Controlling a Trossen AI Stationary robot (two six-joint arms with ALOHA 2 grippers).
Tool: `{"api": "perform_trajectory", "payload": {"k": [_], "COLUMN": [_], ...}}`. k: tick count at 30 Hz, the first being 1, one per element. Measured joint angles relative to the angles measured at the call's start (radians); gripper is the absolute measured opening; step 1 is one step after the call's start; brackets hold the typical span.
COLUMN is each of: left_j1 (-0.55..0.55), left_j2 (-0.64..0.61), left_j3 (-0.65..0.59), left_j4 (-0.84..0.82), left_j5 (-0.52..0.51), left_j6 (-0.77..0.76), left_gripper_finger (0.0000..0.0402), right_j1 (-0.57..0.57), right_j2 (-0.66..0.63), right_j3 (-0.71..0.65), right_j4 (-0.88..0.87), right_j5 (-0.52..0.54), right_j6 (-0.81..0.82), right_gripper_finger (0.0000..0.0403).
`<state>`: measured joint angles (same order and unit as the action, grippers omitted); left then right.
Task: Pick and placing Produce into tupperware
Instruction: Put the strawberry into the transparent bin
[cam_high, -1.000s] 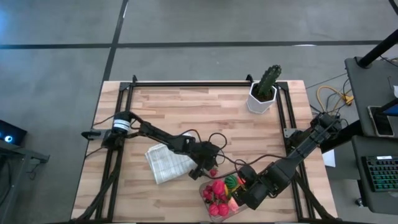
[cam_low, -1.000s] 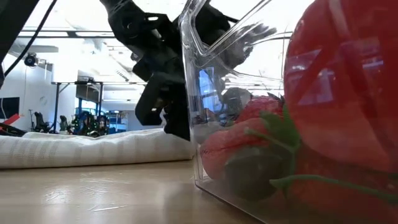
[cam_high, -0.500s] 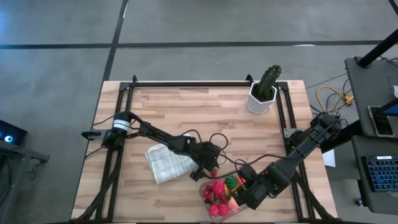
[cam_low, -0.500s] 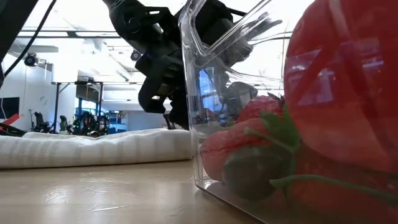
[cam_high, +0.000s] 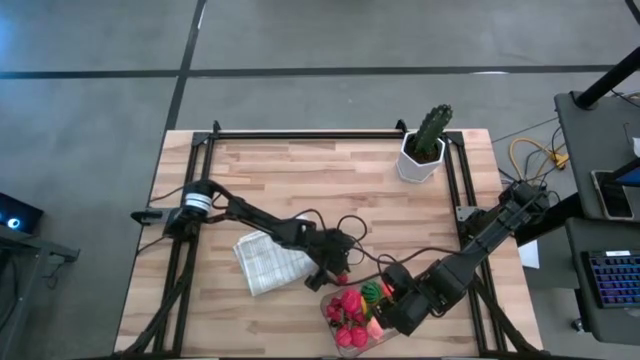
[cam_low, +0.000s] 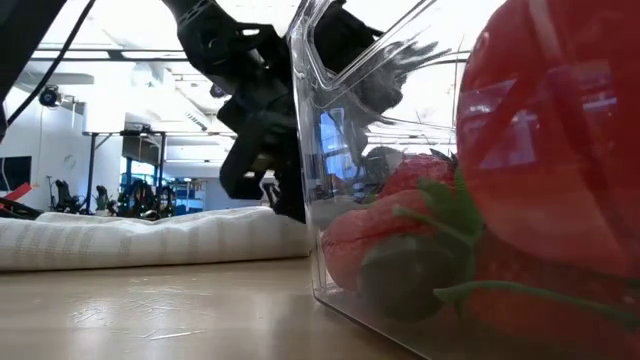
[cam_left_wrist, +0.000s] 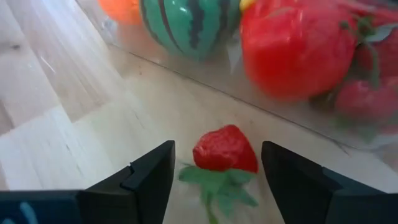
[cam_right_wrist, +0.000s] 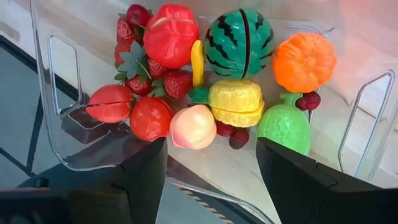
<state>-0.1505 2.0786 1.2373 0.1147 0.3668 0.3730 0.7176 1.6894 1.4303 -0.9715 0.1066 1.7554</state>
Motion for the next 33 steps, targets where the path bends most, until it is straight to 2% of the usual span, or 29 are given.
{"api": "perform_trajectory", "payload": {"k": [11, 23, 33], "left_j1": [0.000, 0.000, 0.024], "left_j2": [0.020, 0.020, -0.014], "left_j3": [0.003, 0.011, 0.033], "left_j4": [-0.013, -0.021, -0.022], "left_j5": [-0.001, -0.007, -0.035], "left_j6": [-0.027, -0.048, -0.131], "left_gripper_finger": [0.0221, 0.0153, 0.0137], "right_j1": [-0.005, -0.005, -0.005], "right_j2": [0.000, 0.000, 0.000], "right_j3": [0.000, 0.000, -0.002], "right_j4": [0.001, 0.000, -0.001], "right_j5": [0.002, 0.001, 0.001], "right_j6": [0.000, 0.000, 0.000], "right_gripper_finger": [0.0238, 0.0238, 0.0238]}}
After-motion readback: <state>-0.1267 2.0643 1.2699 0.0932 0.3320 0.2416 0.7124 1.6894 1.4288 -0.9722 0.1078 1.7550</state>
